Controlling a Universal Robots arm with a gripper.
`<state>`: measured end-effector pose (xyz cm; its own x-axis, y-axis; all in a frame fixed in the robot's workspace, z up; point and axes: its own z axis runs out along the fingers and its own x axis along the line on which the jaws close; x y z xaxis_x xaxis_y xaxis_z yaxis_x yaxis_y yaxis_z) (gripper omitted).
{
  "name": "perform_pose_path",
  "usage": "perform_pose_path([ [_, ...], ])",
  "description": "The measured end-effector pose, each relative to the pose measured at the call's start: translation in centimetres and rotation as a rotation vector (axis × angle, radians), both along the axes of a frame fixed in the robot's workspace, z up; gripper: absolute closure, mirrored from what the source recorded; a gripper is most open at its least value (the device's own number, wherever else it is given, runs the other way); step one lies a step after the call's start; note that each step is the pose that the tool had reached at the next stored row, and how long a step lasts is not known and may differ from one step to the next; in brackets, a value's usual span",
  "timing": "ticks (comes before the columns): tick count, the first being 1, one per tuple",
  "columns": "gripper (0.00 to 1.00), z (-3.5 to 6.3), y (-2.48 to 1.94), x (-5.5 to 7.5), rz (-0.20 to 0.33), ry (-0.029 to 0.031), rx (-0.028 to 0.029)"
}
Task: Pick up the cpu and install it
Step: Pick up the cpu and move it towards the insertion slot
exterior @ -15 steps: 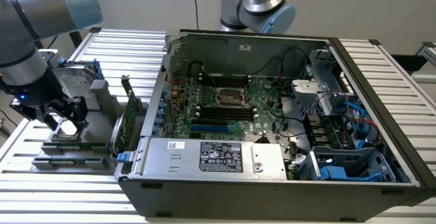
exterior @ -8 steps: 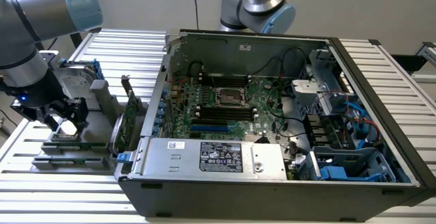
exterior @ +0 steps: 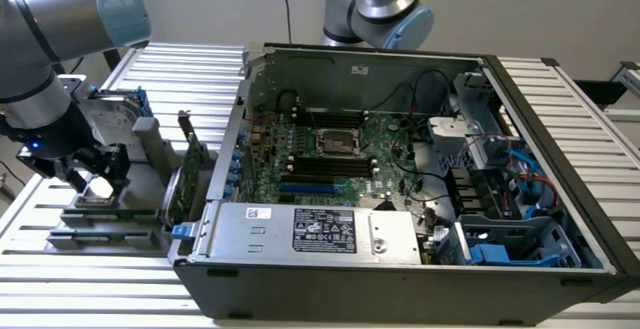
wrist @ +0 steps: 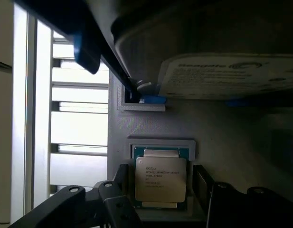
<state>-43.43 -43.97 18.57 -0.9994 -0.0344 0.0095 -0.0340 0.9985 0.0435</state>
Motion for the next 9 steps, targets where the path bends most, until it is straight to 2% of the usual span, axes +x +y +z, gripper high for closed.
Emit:
perform_pose_path([
  [9,0.35,-0.01,-0.03,0.0,0.0,0.0,0.0084],
])
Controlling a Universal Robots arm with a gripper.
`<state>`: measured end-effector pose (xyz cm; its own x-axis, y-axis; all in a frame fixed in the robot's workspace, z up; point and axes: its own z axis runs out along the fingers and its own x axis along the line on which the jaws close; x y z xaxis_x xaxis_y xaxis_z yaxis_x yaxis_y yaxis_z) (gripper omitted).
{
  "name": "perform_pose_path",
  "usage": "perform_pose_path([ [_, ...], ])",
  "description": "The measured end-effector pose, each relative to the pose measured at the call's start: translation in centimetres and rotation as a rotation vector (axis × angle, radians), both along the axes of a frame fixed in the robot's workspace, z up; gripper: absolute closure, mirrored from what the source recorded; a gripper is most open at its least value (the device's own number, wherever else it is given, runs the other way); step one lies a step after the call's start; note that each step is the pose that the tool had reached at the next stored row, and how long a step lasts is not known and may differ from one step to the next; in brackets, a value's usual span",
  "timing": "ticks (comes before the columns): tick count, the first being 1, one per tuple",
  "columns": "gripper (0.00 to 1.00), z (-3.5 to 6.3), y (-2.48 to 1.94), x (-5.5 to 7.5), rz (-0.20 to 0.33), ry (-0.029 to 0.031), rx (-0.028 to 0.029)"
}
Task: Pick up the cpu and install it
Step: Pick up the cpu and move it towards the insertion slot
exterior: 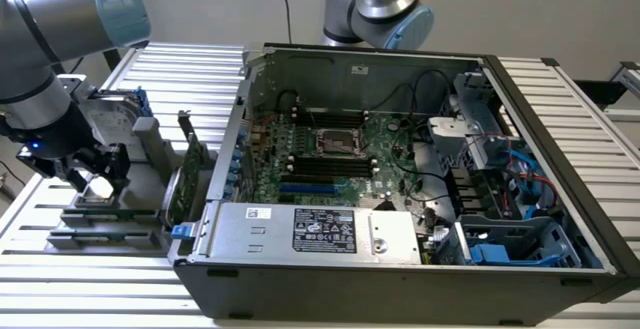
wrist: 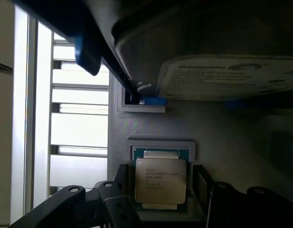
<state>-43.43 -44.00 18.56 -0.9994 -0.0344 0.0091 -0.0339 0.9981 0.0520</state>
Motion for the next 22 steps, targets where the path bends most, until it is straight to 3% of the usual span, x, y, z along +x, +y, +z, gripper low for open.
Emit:
perform_pose_path([
  [4,0.35,-0.01,-0.03,0.0,0.0,0.0,0.0026],
  [6,0.43,0.0,-0.06,0.0,0.0,0.0002,0.0033],
  [9,0.45,-0.01,-0.12,0.0,0.0,0.0001,0.004],
  [22,0.45,0.09,-0.22,0.0,0.0,0.0,0.0066],
])
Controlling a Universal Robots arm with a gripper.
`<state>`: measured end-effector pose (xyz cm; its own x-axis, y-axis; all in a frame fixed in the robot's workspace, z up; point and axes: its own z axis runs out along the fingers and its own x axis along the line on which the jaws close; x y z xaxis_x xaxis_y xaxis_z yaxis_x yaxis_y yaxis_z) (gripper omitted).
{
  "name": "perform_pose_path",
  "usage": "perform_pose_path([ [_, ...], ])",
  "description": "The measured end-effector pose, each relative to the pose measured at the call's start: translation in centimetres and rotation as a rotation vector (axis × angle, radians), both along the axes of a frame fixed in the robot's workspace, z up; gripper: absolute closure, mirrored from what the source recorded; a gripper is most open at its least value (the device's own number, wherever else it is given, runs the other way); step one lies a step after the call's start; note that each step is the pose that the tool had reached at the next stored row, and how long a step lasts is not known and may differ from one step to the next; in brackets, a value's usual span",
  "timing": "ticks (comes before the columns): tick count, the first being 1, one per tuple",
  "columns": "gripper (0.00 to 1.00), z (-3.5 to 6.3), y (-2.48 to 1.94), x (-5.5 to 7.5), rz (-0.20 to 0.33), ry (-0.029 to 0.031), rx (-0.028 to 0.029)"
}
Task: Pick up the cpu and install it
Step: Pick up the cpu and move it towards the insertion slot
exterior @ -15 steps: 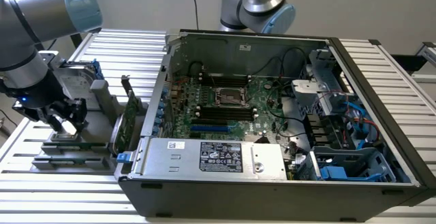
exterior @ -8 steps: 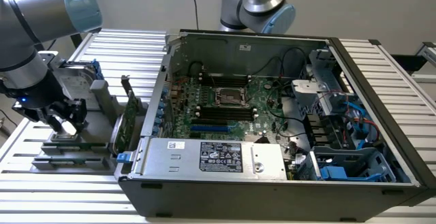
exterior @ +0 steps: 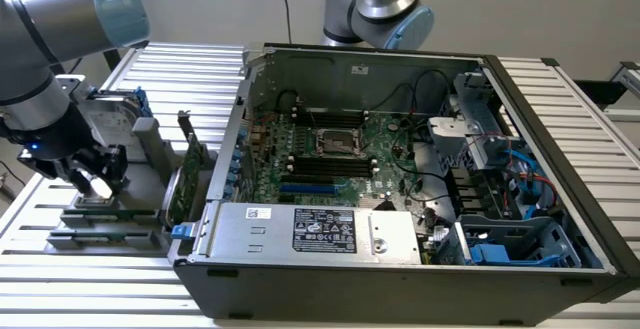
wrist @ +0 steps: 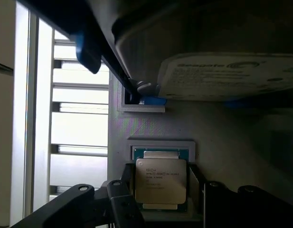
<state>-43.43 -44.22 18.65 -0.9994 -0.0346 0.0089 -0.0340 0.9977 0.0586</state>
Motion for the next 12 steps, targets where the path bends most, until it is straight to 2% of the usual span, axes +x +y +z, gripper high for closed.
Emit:
perform_pose_path([
  [6,0.45,0.96,0.0,0.0,0.0,0.0009,0.0004],
  [12,0.45,3.58,0.01,0.0,0.0,0.0028,0.0004],
])
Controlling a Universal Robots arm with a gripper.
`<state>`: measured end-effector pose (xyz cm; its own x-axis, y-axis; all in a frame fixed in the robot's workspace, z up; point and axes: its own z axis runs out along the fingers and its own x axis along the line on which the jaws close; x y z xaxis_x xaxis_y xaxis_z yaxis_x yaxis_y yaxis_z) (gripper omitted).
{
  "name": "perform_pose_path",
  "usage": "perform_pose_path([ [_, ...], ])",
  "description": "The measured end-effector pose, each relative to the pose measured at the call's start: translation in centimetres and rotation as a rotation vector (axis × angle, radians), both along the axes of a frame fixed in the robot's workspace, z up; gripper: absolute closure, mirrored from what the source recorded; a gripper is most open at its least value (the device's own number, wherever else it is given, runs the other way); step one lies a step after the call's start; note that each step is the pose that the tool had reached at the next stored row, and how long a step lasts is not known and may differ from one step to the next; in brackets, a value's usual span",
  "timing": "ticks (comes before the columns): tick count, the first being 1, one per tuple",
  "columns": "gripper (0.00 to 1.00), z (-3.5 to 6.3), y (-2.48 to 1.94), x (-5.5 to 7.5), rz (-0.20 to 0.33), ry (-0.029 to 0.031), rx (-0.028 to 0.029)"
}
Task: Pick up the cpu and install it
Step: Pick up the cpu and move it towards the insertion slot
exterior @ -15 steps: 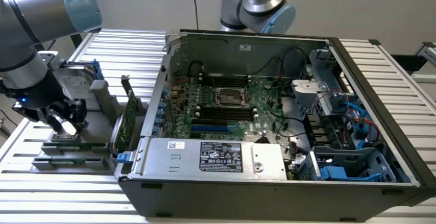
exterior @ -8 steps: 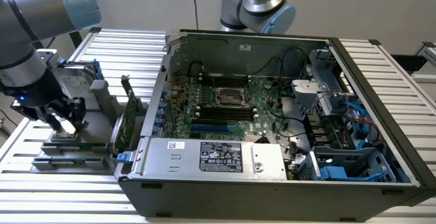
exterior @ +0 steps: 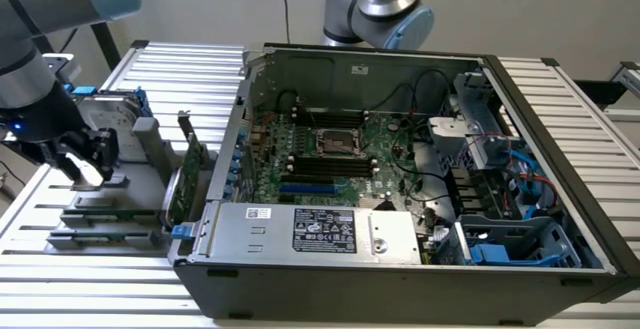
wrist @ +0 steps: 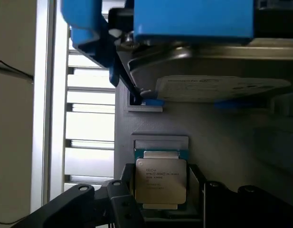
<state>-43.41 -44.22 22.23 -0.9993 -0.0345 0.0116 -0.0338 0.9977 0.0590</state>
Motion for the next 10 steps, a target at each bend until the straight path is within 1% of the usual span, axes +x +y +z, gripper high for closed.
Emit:
perform_pose_path([
  [3,0.45,1.36,0.0,0.0,0.0,0.0013,0.0],
  [10,0.45,4.53,-0.01,0.2,0.0,0.0014,0.0001],
])
